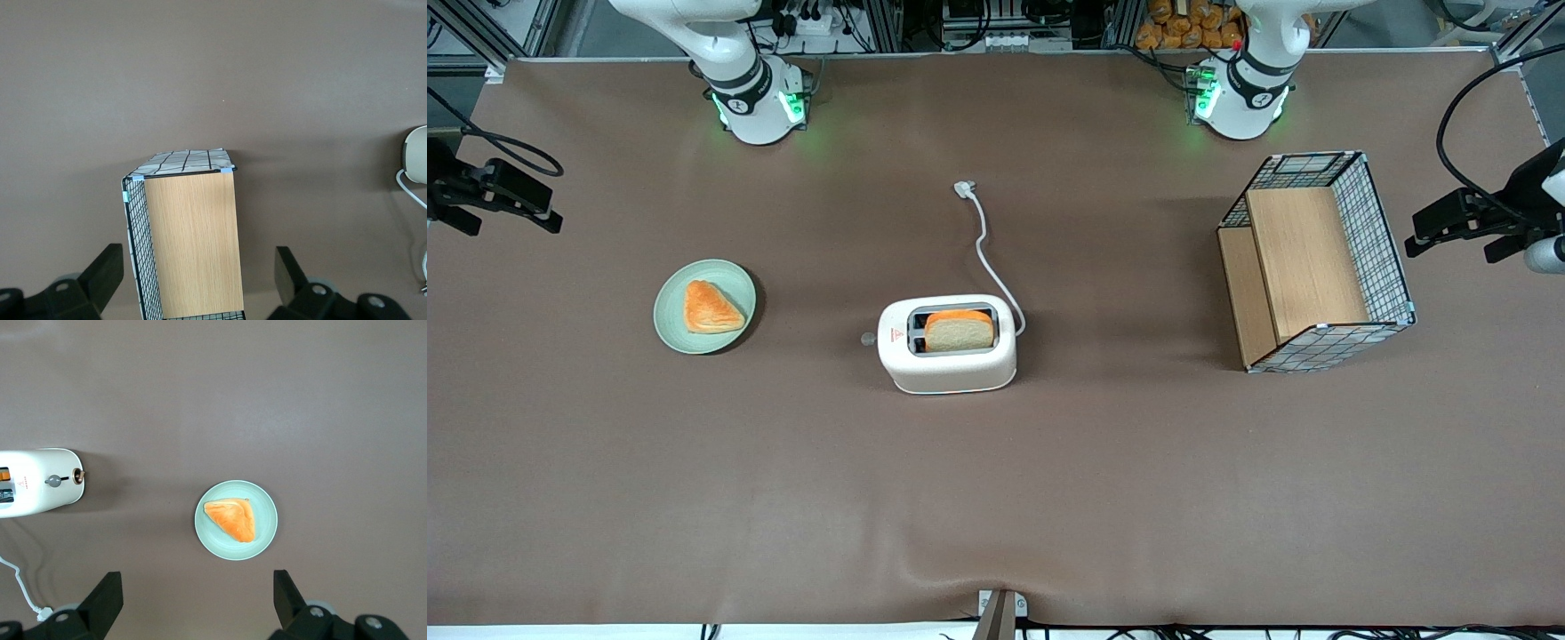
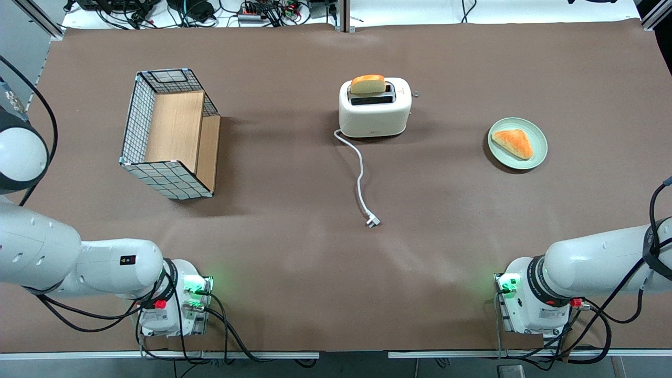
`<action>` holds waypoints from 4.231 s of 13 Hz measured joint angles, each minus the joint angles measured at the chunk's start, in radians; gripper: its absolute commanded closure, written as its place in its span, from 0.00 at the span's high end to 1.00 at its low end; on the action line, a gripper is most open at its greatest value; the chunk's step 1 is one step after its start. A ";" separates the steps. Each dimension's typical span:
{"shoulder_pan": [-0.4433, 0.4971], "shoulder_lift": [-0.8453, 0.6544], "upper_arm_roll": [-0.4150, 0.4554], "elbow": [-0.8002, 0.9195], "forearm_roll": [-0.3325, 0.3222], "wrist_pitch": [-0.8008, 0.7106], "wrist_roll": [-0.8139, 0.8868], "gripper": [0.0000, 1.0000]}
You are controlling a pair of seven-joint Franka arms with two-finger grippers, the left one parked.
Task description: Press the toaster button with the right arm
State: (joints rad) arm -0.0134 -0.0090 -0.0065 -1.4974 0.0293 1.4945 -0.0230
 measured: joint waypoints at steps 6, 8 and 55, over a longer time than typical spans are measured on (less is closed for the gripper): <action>0.000 0.002 -0.001 0.000 -0.001 0.000 0.000 1.00; 0.000 0.002 -0.002 0.000 -0.001 0.000 0.000 1.00; 0.236 0.270 0.022 -0.423 0.501 0.540 0.157 0.00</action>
State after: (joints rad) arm 0.2230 0.2606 0.0151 -1.9207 0.5303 2.0341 0.1338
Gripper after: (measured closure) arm 0.991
